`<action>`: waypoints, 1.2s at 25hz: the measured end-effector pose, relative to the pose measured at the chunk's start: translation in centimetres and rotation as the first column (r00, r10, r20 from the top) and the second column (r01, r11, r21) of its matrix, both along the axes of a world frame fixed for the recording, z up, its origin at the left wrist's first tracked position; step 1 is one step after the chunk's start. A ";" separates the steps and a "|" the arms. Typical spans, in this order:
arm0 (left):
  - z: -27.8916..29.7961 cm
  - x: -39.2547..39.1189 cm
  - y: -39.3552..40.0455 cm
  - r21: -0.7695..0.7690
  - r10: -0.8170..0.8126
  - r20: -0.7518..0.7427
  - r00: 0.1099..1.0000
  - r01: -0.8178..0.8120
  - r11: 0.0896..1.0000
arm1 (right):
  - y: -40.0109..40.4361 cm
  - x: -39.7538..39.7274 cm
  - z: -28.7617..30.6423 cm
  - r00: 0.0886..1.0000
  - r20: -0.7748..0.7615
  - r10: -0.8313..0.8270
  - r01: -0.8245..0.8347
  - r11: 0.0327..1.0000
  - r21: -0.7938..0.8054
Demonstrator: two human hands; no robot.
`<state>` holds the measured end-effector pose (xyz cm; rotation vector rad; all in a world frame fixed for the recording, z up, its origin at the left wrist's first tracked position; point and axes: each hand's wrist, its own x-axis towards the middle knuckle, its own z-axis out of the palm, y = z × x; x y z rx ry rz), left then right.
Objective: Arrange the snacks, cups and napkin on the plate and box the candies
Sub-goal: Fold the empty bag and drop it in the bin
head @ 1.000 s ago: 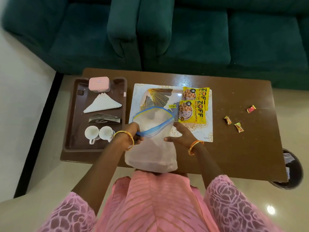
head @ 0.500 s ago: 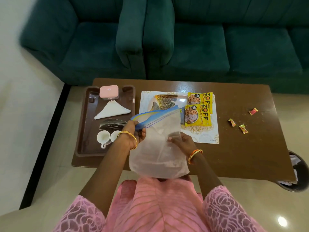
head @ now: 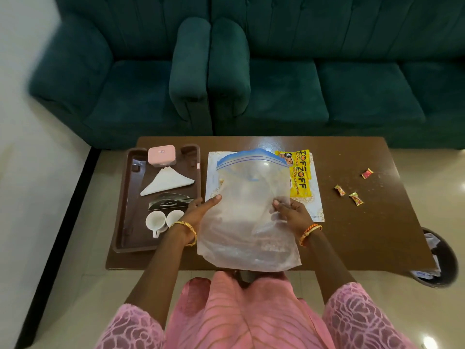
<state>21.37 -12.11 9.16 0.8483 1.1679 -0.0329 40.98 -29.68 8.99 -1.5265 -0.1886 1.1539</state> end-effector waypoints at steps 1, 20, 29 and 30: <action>0.2 -0.1 0.1 0.001 -0.032 0.004 0.999 0.032 0.999 | -0.1 -0.1 0.1 1.000 -0.023 0.000 0.000 1.000 0.002; 0.5 -0.8 1.2 0.645 -0.392 -0.557 0.732 0.679 0.352 | -0.8 -0.1 0.1 0.548 0.606 0.577 -0.256 0.805 -0.535; 1.5 -0.7 1.1 0.414 -0.109 0.043 0.993 0.081 0.906 | -3.8 1.5 0.5 0.953 0.147 -0.265 0.286 0.947 -0.145; 1.3 -0.4 0.5 0.313 -0.018 0.097 0.995 -0.014 0.950 | -3.9 0.4 0.3 0.965 0.051 -0.257 0.262 0.952 -0.161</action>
